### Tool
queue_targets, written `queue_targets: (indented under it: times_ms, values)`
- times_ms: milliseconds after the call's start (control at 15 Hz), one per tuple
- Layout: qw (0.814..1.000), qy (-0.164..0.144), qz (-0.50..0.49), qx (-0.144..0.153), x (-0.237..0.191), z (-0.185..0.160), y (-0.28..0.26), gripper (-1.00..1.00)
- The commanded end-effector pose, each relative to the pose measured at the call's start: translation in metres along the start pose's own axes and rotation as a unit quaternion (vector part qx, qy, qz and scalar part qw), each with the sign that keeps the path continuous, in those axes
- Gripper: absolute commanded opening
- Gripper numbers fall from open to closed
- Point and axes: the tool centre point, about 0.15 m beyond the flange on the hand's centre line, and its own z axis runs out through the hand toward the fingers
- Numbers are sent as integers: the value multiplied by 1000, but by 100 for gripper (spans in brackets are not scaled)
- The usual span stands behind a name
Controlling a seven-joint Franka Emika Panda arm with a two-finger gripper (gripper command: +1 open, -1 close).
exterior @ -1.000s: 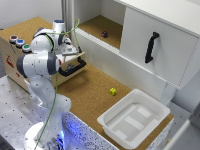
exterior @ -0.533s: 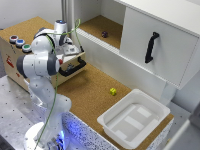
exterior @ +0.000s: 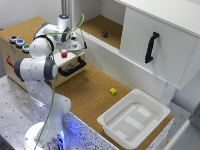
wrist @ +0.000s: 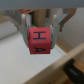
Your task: Place the pink block on the table
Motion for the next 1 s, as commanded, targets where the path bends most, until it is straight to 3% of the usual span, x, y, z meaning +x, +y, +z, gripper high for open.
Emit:
queue_targets:
  times_ms: [0, 333, 600, 933]
  values:
    - [992, -3, 127, 0, -46, -26, 56, -100]
    - [964, 5, 266, 18, -99, 1, 98, -100]
    - [942, -6, 334, 24, -127, 36, 123, -100]
    - [928, -22, 372, -1, -131, 80, 148, -100]
